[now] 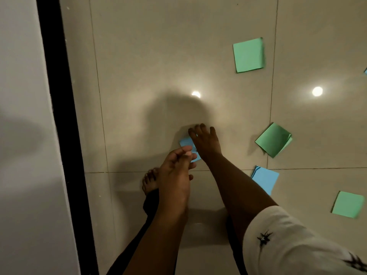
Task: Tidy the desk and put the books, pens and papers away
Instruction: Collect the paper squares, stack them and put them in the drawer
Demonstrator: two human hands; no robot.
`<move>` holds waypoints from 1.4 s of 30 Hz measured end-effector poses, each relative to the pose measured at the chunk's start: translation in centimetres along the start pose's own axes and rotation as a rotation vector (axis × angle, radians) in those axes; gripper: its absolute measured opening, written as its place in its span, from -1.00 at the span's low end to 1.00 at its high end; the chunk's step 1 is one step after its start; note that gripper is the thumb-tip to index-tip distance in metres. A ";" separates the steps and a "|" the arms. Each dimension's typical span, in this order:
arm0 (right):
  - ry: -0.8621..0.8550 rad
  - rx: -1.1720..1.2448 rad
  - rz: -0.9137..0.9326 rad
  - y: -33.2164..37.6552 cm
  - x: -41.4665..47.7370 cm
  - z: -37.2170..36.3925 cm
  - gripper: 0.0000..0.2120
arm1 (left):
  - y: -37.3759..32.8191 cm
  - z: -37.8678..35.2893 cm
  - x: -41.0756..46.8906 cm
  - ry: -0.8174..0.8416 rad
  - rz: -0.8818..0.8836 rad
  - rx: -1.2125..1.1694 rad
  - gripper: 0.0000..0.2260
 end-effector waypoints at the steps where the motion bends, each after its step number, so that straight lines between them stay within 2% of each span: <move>1: -0.034 -0.015 0.018 -0.1 0.4 -0.4 -0.45 | 0.3 0.0 0.3 0.003 0.002 0.003 -0.87; 5: -0.144 0.004 0.026 -0.9 0.9 -0.7 -0.57 | 0.5 0.5 0.8 0.007 -0.019 0.023 -0.85; 7: -0.121 0.083 -0.019 -1.3 0.5 -0.8 -0.65 | 0.7 0.6 0.7 -0.004 -0.035 0.020 -0.82; 9: -0.110 0.291 -0.112 -1.6 -0.4 -0.8 -0.69 | 1.1 0.6 0.5 -0.014 -0.043 0.011 -0.82; 11: -0.158 0.649 -0.245 -2.3 -2.5 -0.4 -0.76 | 1.8 0.4 0.2 -0.020 -0.040 0.009 -0.83; 13: -0.189 1.020 -0.287 -2.8 -5.5 -0.1 -0.84 | 2.7 0.2 -0.1 -0.031 -0.049 0.038 -0.84; 15: -0.198 1.189 -0.226 -3.2 -8.9 1.4 -0.81 | 3.5 0.2 -0.2 -0.045 -0.097 0.106 -0.82; 18: -0.173 1.400 -0.110 -3.6 -14.3 4.5 -0.74 | 4.1 -0.7 -0.9 -0.033 -0.152 0.242 -0.57; 20: -0.119 1.565 -0.049 -3.4 -17.4 6.0 -0.73 | 4.7 -1.6 -1.4 0.051 -0.112 0.277 -0.46; 21: -0.098 1.619 -0.027 -3.4 -18.7 6.6 -0.72 | 5.3 -2.2 -1.7 0.114 -0.079 0.291 -0.49; 23: -0.076 1.670 0.003 -3.5 -20.6 7.1 -0.72 | 6.3 -3.4 -2.1 0.206 -0.028 0.340 -0.68; 25: -0.069 1.655 0.006 -3.8 -21.5 7.1 -0.75 | 7.2 -4.1 -2.3 0.209 -0.011 0.377 -0.88; 27: -0.101 1.655 -0.007 -4.5 -21.8 6.4 -0.81 | 7.8 -4.6 -2.4 0.184 -0.004 0.376 -0.95; 30: -0.332 1.675 -0.184 -6.6 -21.1 4.5 -0.84 | 8.1 -4.8 -2.1 0.143 0.005 0.305 -0.96; 31: -0.435 1.593 -0.298 -7.9 -20.6 3.3 -0.83 | 8.1 -4.9 -1.8 0.137 0.012 0.274 -0.96; 33: -0.541 1.245 -0.484 -10.5 -19.5 0.7 -0.81 | 8.0 -4.9 -1.6 0.139 0.029 0.213 -0.95; 36: -0.463 0.833 -0.544 -13.5 -17.1 -2.5 -0.73 | 7.6 -5.4 -1.4 0.159 0.039 0.149 -0.85; 39: -0.371 0.609 -0.601 -16.2 -15.2 -4.8 -0.54 | 7.3 -5.7 -0.8 0.162 0.023 0.112 -0.77; 42: -0.249 0.461 -0.673 -18.5 -14.2 -7.1 -0.26 | 6.9 -6.0 0.5 0.150 0.039 0.064 -0.67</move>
Point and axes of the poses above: each hand's wrist, its own x-axis towards the middle knuckle, its own z-axis out of the back of the hand, y = z × x, the point moved 4 cm from there along x, towards the middle knuckle, and after that the axes turned 14 degrees about z, right-handed, at the moved point
